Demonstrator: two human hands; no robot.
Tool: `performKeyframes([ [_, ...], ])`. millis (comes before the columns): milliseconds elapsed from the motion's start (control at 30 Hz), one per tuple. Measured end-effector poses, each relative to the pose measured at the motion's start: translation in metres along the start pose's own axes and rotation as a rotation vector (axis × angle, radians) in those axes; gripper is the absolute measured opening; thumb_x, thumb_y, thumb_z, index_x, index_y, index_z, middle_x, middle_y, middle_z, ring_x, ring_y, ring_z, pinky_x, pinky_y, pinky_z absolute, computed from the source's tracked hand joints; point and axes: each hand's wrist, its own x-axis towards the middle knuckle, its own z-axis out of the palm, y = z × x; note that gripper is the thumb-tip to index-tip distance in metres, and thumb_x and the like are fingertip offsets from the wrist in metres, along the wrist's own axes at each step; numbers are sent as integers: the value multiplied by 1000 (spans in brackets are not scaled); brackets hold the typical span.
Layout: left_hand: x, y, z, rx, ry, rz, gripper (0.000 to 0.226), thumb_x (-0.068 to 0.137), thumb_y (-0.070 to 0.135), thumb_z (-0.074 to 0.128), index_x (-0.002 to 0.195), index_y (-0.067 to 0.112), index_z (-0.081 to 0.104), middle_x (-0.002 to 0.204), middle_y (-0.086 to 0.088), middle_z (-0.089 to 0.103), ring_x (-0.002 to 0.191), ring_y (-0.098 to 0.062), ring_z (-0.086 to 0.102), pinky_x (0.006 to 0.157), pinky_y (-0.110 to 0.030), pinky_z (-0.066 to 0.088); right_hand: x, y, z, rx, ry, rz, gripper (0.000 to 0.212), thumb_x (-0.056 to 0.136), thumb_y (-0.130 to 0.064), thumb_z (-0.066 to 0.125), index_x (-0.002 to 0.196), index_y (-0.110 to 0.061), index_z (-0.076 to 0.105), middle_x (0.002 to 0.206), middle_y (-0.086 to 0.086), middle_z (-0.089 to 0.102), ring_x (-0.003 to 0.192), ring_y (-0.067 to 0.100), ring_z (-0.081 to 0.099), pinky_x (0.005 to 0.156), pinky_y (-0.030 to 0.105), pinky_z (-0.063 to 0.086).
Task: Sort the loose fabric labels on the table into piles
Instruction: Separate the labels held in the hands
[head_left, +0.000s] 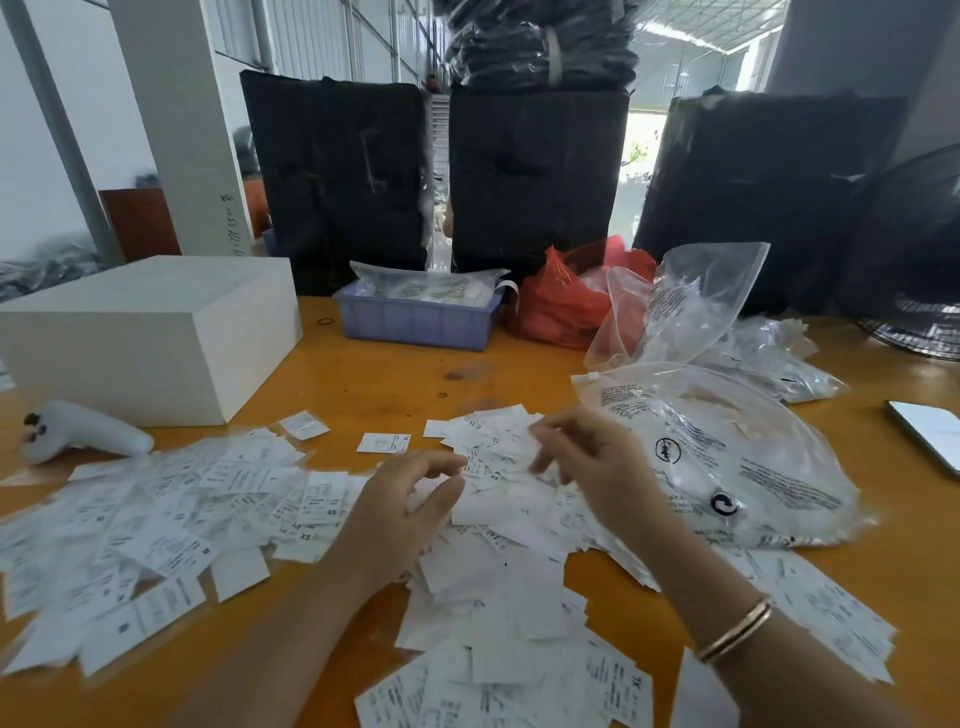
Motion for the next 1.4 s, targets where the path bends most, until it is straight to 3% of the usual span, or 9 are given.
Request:
performKeyframes([
  [133, -2, 3, 0, -45, -85, -20, 33, 76, 69, 48, 101, 49, 55, 103, 30, 56, 103, 13, 47, 78, -5, 36, -7, 2, 33, 52, -163, 13, 13, 91, -21, 60, 82, -31, 62, 65, -13, 69, 53, -1, 54, 55, 13, 45],
  [300, 3, 1, 3, -151, 37, -78, 8, 83, 25, 69, 79, 25, 62, 86, 15, 65, 82, 1, 59, 69, -10, 45, -12, 11, 45, 69, -180, 71, 17, 91, -20, 60, 83, -35, 64, 68, -11, 70, 59, -1, 56, 57, 14, 44],
  [400, 4, 3, 1, -335, 118, -135, 11, 85, 12, 67, 79, 15, 58, 81, 2, 71, 77, -4, 66, 67, -11, 50, -12, 18, 46, -152, -136, 39, 16, 93, -26, 55, 101, -38, 61, 86, -14, 67, 74, -5, 53, 66, 11, 39],
  [500, 5, 3, -1, -373, 197, -184, 11, 86, 10, 65, 83, 20, 60, 77, 10, 71, 70, -3, 63, 60, -9, 47, -16, 26, 46, -545, -201, -82, 30, 91, -37, 53, 121, -31, 59, 109, -15, 60, 105, 7, 48, 93, 25, 32],
  [600, 6, 2, -1, -393, 234, -213, 13, 86, 14, 67, 83, 26, 63, 67, 5, 60, 61, 4, 55, 53, -7, 43, -20, 30, 50, -726, -269, -177, 37, 90, -45, 49, 124, -33, 57, 119, -13, 56, 113, 12, 44, 93, 27, 23],
  [867, 8, 0, -1, -430, 195, -254, 20, 87, 23, 64, 71, 33, 70, 62, 9, 58, 58, 1, 53, 56, -11, 45, -20, 26, 49, -612, -151, -165, 20, 91, -38, 52, 98, -31, 70, 100, -17, 67, 101, 6, 53, 88, 28, 30],
  [1133, 7, 1, -1, -441, 220, -232, 20, 90, 19, 60, 71, 23, 64, 56, 12, 57, 56, 1, 54, 55, -9, 46, -22, 23, 48, -581, -161, -242, 24, 91, -27, 53, 109, -25, 69, 99, -10, 67, 96, 12, 59, 93, 28, 35],
  [1267, 8, 1, 0, -438, 206, -235, 8, 84, 18, 68, 78, 17, 63, 62, 13, 64, 59, 2, 58, 58, -10, 48, -22, 18, 49, -519, -106, -267, 26, 93, -14, 52, 112, -22, 67, 95, -5, 70, 84, 16, 64, 81, 27, 41],
  [1400, 8, 2, 0, -440, 155, -248, 17, 78, 28, 71, 77, 15, 61, 56, 12, 60, 55, 1, 56, 56, -8, 46, -22, 20, 46, -321, 74, -153, 24, 90, -4, 53, 98, -22, 67, 82, -20, 58, 72, 3, 56, 65, 17, 44],
])
